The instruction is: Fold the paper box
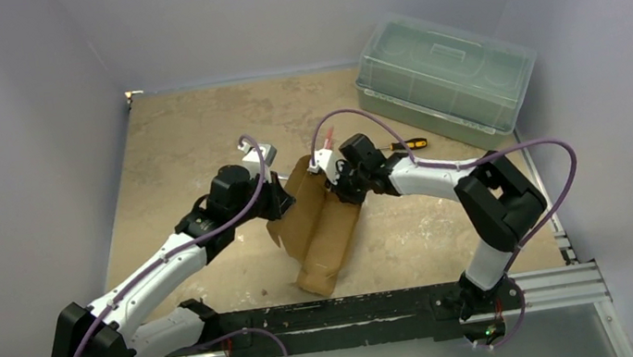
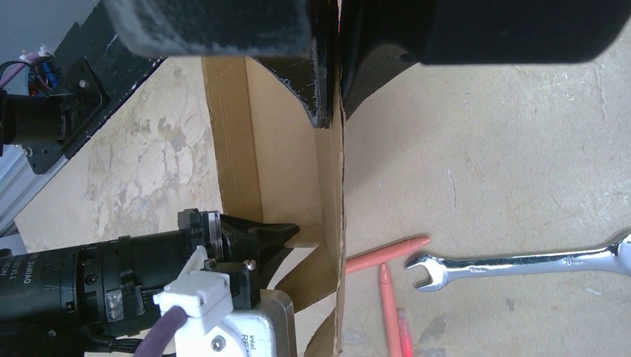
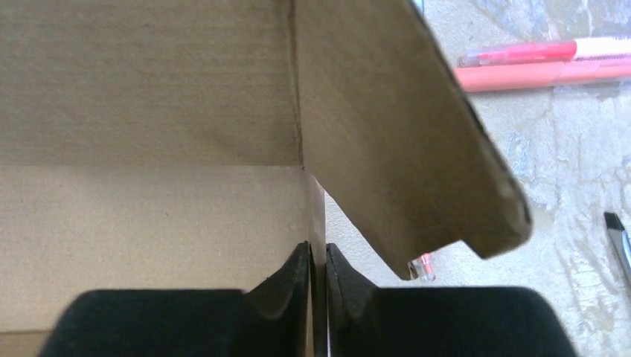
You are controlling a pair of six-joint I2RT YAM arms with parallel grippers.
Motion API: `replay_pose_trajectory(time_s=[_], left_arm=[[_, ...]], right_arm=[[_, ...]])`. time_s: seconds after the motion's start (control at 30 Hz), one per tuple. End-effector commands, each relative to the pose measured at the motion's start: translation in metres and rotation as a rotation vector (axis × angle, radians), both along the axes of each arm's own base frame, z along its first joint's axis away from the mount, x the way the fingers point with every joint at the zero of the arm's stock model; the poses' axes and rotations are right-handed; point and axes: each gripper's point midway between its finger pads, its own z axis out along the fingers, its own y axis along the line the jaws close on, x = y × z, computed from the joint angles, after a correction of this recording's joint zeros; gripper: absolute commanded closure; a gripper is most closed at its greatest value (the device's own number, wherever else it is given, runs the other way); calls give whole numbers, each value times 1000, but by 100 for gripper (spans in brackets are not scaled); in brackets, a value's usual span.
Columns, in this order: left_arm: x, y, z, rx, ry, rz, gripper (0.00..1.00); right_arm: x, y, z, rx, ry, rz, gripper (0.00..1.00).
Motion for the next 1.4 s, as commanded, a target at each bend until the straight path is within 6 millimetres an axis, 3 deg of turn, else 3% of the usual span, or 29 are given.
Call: replay_pose_trajectory(time_s=[0.0, 0.1, 0.17, 0.33, 0.6, 0.83, 0.93, 1.0, 1.1, 1.13, 1.23, 1.37], left_arm=[[10, -7, 29, -51, -80, -10, 96], [10, -8, 29, -51, -80, -14, 94], [10, -7, 29, -48, -77, -13, 93], [11, -5, 31, -38, -86, -6, 88], [12, -1, 39, -30, -111, 5, 68], [9, -6, 35, -33, -94, -25, 67], [8, -6, 32, -30, -90, -31, 68], [8, -6, 32, -27, -92, -33, 69], [9, -7, 31, -22, -96, -43, 74], [9, -8, 31, -21, -95, -52, 77], [10, -15, 31, -19, -91, -87, 86], [12, -23, 27, -21, -79, -125, 93]], right_arm=[[9, 5, 11, 10, -49, -6, 78], [8, 6, 16, 28, -47, -2, 63], [6, 9, 20, 44, -43, 7, 58], [3, 16, 31, 94, -29, 27, 53], [2, 9, 57, 168, -10, 89, 46], [-13, -11, 89, 232, -5, 237, 46], [-18, -26, 103, 257, -41, 290, 49], [-22, -34, 108, 264, -103, 331, 56], [-36, -46, 98, 197, -237, 463, 93], [-43, -51, 91, 167, -279, 523, 100], [-50, -70, 64, 33, -358, 633, 100], [-42, -80, 43, -57, -322, 648, 100]])
